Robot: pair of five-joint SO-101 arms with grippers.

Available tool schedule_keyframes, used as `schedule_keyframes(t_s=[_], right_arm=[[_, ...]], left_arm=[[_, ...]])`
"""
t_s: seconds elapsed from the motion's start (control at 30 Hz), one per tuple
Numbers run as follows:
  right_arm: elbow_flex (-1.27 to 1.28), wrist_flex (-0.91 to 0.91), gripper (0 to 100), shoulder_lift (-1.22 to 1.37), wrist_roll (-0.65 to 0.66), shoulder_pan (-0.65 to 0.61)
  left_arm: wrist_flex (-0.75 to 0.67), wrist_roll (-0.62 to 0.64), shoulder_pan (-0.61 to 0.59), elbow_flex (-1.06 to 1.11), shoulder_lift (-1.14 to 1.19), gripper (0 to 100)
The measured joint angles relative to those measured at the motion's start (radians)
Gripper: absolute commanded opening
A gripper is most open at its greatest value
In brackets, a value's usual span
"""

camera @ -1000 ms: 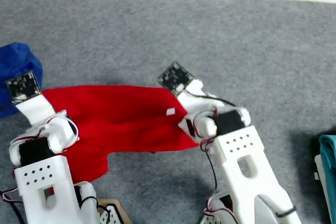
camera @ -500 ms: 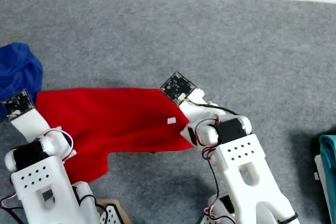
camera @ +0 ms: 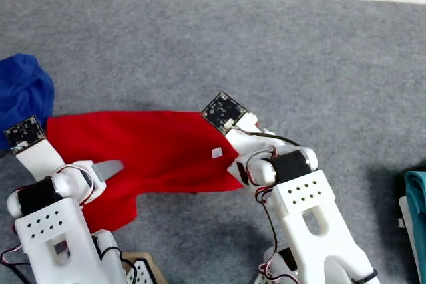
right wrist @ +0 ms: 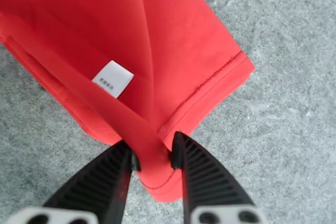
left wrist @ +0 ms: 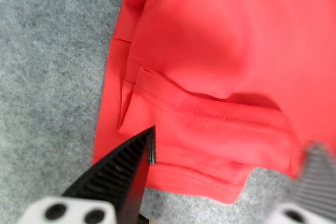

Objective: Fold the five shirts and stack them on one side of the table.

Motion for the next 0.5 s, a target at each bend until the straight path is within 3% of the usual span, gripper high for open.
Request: schedule_keyframes(t_s=[0.1,0.17,0.23,0.4,0.5], right_arm=[[0.0,-0.034,0.0,0.0,-0.055,0.0],[0.0,-0.057,1.4,0.0,-0.075,0.0],[0.0,-0.071,0.6,0.0,-0.08,0.0],[0.0,-0.075,0.7,0.0,-0.086,0.0],[0.0,-0.035,2.3,0.0,-0.086,0.0]], left_arm=[[0.0,0.0,-0.041,-0.046,0.0,49],[-0.018,0.002,-0.052,-0.063,0.0,45],[-0.057,0.0,-0.054,-0.064,0.0,35],[-0.152,0.0,-0.057,-0.051,0.0,0],[-0.198,0.0,-0.057,-0.034,0.0,6]])
